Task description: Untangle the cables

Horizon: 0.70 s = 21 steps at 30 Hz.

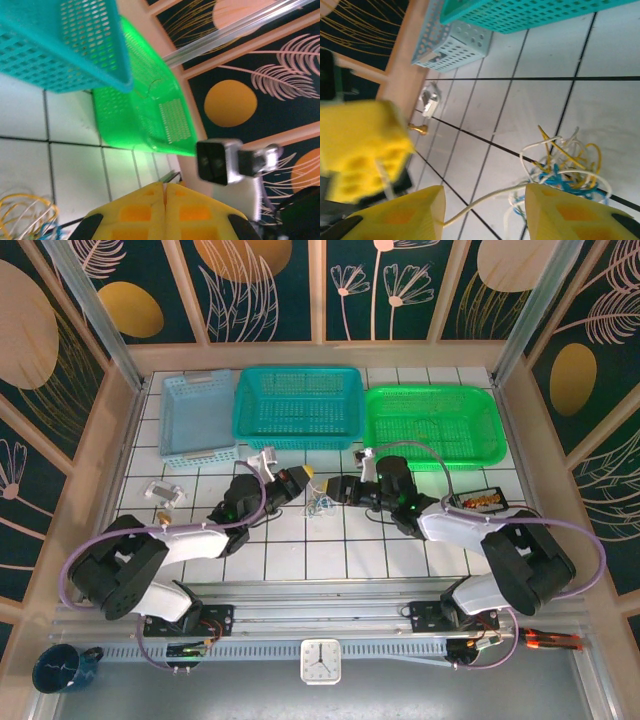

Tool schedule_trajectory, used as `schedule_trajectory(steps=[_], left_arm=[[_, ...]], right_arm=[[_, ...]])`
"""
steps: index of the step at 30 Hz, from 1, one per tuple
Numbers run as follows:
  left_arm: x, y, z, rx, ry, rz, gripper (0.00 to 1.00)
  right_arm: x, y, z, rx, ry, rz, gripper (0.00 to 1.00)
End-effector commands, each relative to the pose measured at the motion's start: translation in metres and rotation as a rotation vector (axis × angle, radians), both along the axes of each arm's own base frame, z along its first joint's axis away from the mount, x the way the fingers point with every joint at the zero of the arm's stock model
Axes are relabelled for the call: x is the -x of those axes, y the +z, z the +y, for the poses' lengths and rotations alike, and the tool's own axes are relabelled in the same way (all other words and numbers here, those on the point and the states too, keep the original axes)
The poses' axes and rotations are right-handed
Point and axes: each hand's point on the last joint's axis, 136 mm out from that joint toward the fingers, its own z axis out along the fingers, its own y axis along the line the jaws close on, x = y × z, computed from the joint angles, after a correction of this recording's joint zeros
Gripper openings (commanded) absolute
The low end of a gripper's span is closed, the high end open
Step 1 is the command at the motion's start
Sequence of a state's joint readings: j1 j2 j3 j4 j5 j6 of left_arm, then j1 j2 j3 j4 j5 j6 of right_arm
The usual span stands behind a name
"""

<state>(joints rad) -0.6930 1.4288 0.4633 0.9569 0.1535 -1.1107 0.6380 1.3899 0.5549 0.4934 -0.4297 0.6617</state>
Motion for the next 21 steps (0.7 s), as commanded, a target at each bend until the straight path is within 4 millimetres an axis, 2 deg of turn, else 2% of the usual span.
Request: schedule_trajectory(steps=[1,7,13,21], left_arm=[[0.000,0.023,-0.006,0.005,-0.028,-0.051,0.00],[-0.001,0.036,-0.011,0.032,-0.042,-0.055,0.00],[-0.003,0.041,-0.014,0.033,-0.049,-0.056,0.00],[-0.005,0.050,-0.017,0.045,-0.059,-0.064,0.00]], right_arm=[[-0.003,-0.008,-0.016,0.079,-0.046,-0.081,0.49],[0.003,-0.014,-0.024,0.085,-0.056,-0.142,0.52],[0.014,-0.016,-0.013,0.118,0.000,-0.216,0.56],[0.008,-0.012,0.001,0.139,0.005,-0.260,0.58]])
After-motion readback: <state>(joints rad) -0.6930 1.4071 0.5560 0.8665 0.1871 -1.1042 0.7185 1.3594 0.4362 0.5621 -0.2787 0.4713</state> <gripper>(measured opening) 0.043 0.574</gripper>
